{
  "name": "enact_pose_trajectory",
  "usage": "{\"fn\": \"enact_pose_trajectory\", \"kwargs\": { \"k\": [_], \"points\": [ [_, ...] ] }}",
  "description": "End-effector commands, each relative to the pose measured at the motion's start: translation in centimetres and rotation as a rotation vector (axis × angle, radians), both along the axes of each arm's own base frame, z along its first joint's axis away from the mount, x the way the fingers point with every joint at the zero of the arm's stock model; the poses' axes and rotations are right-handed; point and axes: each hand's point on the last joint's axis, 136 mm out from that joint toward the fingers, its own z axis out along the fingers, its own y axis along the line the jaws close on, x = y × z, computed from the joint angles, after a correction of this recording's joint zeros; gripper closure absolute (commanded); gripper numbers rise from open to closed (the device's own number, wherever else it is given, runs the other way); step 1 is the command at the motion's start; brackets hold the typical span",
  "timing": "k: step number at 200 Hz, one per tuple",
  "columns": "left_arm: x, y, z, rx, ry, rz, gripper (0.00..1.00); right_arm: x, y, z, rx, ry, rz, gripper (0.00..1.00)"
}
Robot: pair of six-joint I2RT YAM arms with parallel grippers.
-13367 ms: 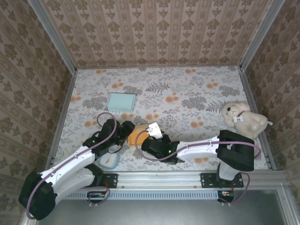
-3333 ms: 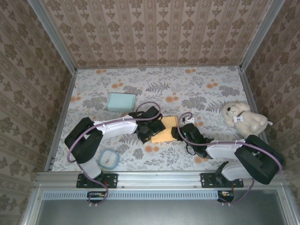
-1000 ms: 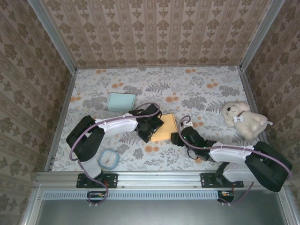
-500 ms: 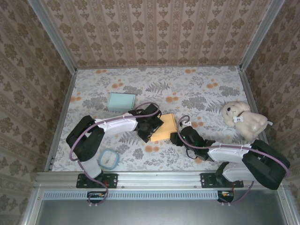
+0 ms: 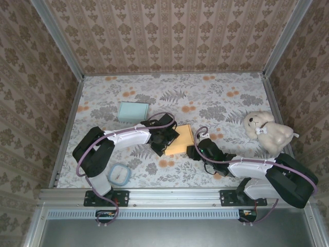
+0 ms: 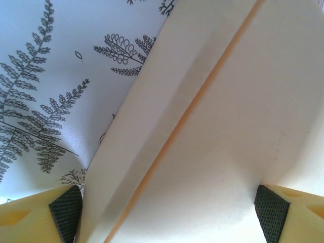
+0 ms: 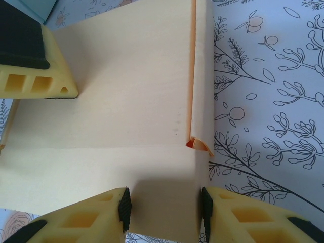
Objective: Fold the paper box
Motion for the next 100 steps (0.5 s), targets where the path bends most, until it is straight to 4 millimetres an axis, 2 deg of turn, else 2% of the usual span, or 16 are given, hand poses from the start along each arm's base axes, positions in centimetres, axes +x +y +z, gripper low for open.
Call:
{"fn": "enact_pose_trajectory", "kwargs": {
  "k": [1,56,100],
  "points": [
    [-1.5,2.3,-2.2,0.099,0.085,0.012,0.1,0.5,1.1,1.2,0.024,-0.042,0.033,0.57],
    [-1.5,2.2,-2.3,0.1,0.087,0.005,0.1,0.9,1.4,0.0,0.006,-0.068,0.049,0.57],
    [-1.5,2.5,-2.6,0.11,0.089,0.004,0.1,1.4,0.8,-0.1,-0.015,-0.131,0.034,0.58]
  ]
}}
